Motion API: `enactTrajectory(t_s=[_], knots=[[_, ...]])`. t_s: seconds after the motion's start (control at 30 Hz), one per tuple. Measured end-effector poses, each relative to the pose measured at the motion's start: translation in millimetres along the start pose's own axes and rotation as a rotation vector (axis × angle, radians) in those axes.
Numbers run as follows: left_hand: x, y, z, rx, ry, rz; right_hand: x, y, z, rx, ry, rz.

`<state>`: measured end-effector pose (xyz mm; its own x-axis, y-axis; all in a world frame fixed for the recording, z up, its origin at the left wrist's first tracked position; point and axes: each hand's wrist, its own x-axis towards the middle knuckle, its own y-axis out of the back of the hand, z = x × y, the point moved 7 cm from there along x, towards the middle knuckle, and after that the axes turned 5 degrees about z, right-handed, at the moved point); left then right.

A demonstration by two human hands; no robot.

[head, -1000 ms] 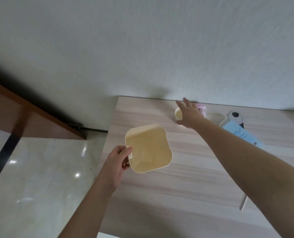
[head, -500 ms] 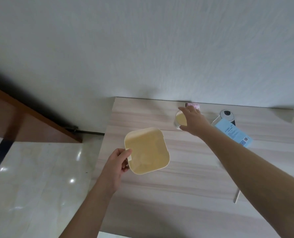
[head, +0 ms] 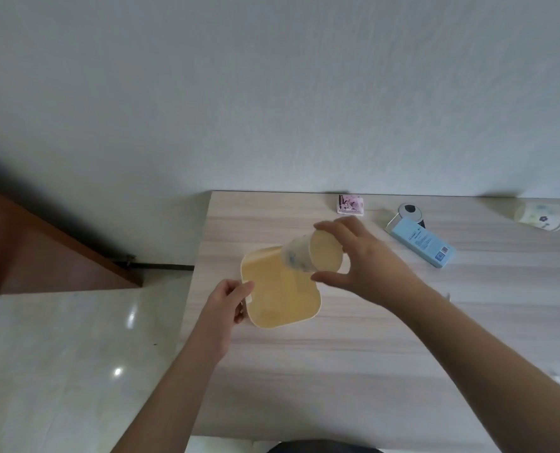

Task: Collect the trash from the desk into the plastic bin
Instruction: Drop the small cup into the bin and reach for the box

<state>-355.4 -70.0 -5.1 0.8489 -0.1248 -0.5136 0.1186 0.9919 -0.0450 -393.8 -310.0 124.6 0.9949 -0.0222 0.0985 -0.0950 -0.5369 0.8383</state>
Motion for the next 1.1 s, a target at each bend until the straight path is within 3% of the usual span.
enactTrajectory(t_s=[0.17, 0.77, 1.1], knots=[[-6, 8, 8, 0.055, -0.037, -0.019, -19, -33, -26, -0.114, -0.022, -0.141], [-27, 16, 3, 0.197, -0.081, -0.205, -39, -114, -66, -0.304, -0.191, -0.205], [-30, 37, 5, 0.171, -0.084, -0.195, -43, -116, -76, -0.265, -0.213, -0.167]])
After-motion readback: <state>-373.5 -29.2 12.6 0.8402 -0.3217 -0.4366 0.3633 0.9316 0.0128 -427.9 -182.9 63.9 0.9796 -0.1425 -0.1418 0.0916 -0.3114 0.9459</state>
